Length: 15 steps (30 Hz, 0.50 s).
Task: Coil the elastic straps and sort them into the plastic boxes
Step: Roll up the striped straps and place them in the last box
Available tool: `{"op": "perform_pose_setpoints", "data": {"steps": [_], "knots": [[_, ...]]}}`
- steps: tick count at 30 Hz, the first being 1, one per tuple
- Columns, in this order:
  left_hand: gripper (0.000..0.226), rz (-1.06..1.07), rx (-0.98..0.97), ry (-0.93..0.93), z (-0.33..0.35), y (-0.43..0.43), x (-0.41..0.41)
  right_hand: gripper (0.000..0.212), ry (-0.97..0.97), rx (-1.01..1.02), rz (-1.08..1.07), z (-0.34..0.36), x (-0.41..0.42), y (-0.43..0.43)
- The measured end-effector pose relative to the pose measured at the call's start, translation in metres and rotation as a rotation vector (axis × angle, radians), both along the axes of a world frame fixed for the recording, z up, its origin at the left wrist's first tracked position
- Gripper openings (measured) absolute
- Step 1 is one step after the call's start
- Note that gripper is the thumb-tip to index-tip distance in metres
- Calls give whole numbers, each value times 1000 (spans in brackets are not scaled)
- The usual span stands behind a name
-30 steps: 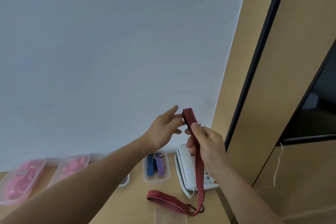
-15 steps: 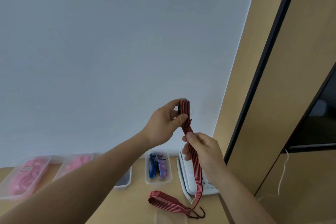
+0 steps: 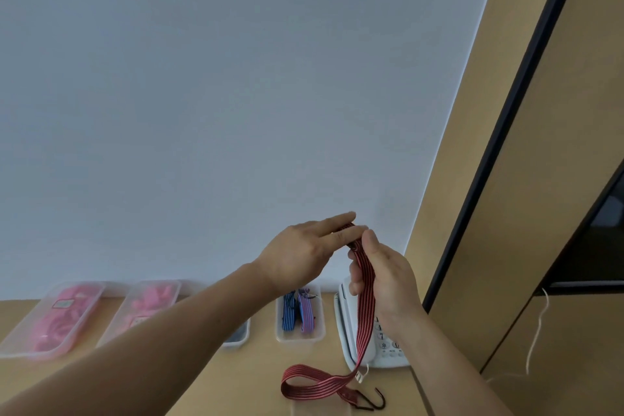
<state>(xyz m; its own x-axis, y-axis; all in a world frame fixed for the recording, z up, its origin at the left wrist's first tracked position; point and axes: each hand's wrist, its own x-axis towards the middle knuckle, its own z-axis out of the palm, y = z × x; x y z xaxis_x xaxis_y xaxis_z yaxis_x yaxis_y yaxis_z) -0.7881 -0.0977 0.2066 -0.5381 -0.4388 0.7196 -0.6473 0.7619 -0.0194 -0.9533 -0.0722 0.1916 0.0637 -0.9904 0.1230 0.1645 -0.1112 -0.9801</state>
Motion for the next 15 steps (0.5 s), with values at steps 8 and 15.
{"op": "perform_pose_setpoints", "data": {"steps": [8,15], "knots": [[55,-46,252,227,-4,-6,-4,51,-2,-33,-40,-3,1,-3],[42,-162,1426,855,5,-8,-7,48,121,-161,-117,-7,1,0]]}}
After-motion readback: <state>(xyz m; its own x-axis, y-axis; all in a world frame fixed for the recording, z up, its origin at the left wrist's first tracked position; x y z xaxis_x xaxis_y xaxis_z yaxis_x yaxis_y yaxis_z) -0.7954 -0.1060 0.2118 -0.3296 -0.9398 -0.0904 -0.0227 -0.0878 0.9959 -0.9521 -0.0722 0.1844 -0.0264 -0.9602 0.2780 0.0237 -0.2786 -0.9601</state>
